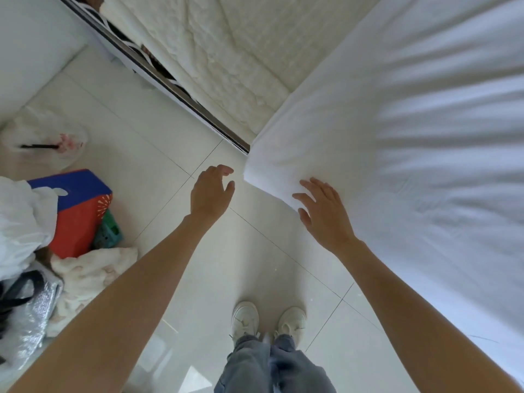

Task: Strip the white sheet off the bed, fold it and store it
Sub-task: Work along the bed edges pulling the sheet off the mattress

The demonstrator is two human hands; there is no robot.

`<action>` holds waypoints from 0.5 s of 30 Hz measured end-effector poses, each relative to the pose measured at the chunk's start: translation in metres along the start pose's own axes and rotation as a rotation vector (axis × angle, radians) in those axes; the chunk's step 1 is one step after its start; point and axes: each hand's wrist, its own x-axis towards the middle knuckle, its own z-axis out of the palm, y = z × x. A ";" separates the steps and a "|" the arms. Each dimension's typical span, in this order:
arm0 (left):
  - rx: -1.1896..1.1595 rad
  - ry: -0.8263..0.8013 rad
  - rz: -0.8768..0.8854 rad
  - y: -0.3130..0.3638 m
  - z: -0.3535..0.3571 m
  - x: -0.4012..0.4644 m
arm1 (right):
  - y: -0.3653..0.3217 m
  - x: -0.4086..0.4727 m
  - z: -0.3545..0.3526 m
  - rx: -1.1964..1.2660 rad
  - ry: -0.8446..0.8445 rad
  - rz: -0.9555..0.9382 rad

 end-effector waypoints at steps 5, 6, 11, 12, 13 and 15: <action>-0.133 -0.028 0.195 0.076 -0.042 0.035 | 0.030 0.032 -0.072 0.114 0.077 0.187; -0.127 -0.036 0.230 0.093 -0.048 0.048 | 0.039 0.043 -0.085 0.115 0.076 0.212; -0.092 -0.125 0.236 0.181 -0.044 0.137 | 0.108 0.132 -0.125 0.167 0.160 0.363; -0.080 -0.164 0.195 0.192 -0.037 0.153 | 0.123 0.151 -0.126 0.192 0.181 0.394; -0.066 -0.203 0.150 0.204 -0.025 0.173 | 0.143 0.175 -0.123 0.220 0.182 0.420; -0.025 -0.285 0.065 0.216 -0.008 0.197 | 0.170 0.212 -0.119 0.292 0.129 0.470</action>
